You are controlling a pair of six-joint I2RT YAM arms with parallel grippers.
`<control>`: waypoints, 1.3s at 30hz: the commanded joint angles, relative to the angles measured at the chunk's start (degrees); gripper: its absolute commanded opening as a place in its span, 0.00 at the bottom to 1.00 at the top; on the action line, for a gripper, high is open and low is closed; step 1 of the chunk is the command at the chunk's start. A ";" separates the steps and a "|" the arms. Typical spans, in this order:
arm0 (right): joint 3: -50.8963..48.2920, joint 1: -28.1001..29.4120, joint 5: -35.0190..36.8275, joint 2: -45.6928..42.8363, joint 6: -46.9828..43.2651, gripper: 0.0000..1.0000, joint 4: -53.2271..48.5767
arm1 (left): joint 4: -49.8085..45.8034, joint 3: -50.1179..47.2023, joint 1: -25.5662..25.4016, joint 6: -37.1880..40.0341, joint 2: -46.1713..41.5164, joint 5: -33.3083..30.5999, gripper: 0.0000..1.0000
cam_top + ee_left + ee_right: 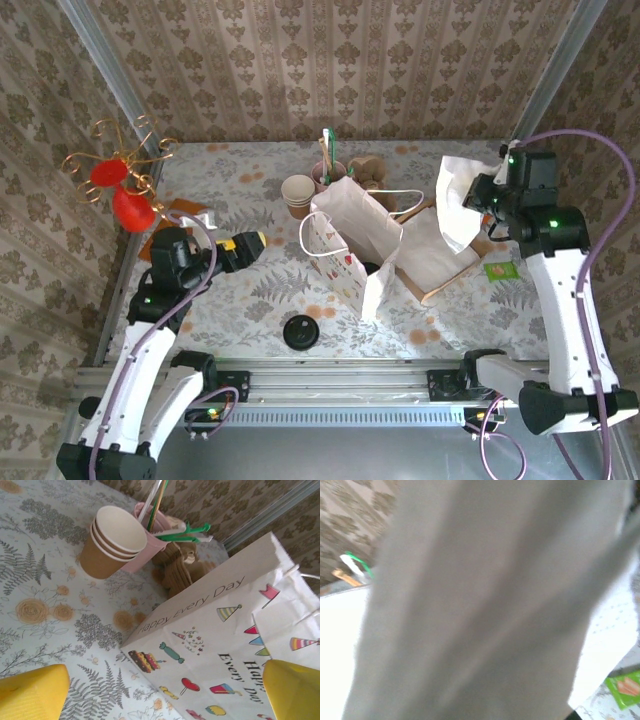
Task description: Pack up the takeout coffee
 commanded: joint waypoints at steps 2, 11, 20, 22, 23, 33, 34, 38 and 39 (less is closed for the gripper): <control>4.55 -0.02 -9.52 0.27 3.02 0.02 2.45 | 2.93 0.80 0.61 -3.43 -0.64 1.97 1.00; 19.92 10.71 -14.67 10.25 0.27 0.01 -3.49 | 1.87 9.86 -1.40 -3.88 3.85 3.73 1.00; 36.67 25.45 -13.02 26.72 -6.17 0.01 -16.48 | -2.63 26.96 -22.50 3.08 12.08 -9.27 1.00; 38.35 27.88 -11.59 28.42 -6.71 0.01 -17.29 | -2.27 29.17 -24.50 3.28 13.57 -10.34 1.00; 38.78 28.89 -11.25 29.07 -6.82 0.01 -17.45 | -2.09 30.07 -25.19 3.06 14.33 -10.47 1.00; 44.04 34.69 -8.70 32.86 -8.02 0.02 -19.52 | -0.05 34.54 -27.40 2.97 22.59 -10.78 0.94; 44.59 35.05 -8.23 33.31 -8.21 0.02 -19.83 | 1.48 34.49 -27.51 2.61 23.01 -10.10 0.92; 45.84 36.16 -6.99 34.49 -8.72 0.02 -20.64 | 4.24 35.40 -27.67 1.37 24.87 -9.14 0.86; 46.17 36.43 -6.63 34.77 -8.87 0.02 -20.66 | 4.39 35.78 -27.87 1.22 25.39 -8.95 0.83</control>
